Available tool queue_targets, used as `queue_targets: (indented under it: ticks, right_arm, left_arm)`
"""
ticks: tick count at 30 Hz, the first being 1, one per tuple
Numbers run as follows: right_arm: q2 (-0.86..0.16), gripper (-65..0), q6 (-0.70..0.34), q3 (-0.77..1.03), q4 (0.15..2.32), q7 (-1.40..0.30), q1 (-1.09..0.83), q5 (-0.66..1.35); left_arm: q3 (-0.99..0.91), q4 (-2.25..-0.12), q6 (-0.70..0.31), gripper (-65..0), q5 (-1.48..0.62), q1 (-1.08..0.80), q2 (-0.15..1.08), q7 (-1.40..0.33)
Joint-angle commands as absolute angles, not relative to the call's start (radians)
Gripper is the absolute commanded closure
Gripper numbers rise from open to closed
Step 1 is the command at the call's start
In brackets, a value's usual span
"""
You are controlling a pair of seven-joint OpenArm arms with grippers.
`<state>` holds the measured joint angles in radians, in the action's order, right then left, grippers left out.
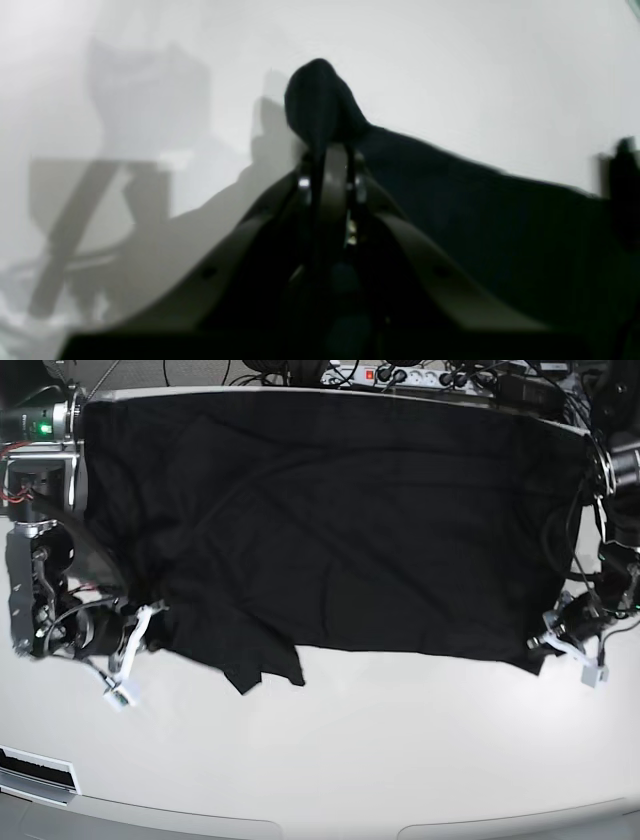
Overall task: Layout the t-shirt on the table in an organized manner, then fold the t-shirt properly
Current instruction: 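Grasp the hem corners with both grippers, then lift the hem with both grippers and fold it over toward the collar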
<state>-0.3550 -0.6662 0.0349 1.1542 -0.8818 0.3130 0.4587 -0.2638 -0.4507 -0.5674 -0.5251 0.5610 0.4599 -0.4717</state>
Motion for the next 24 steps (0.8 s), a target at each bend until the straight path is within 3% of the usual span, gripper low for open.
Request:
queue_targets:
  ticks: [1, 5, 18, 24]
  right_arm:
    - [-0.381, 0.0, -0.670, 0.040, 1.205, -0.871, 0.340, 0.475]
    - [-0.408, 0.0, -0.672, 0.040, 1.278, -0.918, 0.341, 0.520]
    - [-0.452, 0.0, -0.693, 0.040, 1.280, -0.963, 0.294, 0.608]
    - [-0.482, 0.0, -0.698, 0.052, 1.293, -1.019, 0.291, 0.722]
  left_arm:
    - [-0.268, -0.465, -0.595, 0.0, -0.561, 0.594, 0.480, -0.458]
    - [-0.268, -0.471, -0.698, 0.0, -0.612, 0.596, 0.487, -0.456]
    - [-0.268, -0.471, -0.698, 0.0, -0.672, 0.596, 0.537, -0.493]
    - [-0.268, -0.471, -0.698, 0.0, -0.834, 0.593, 0.543, -0.689]
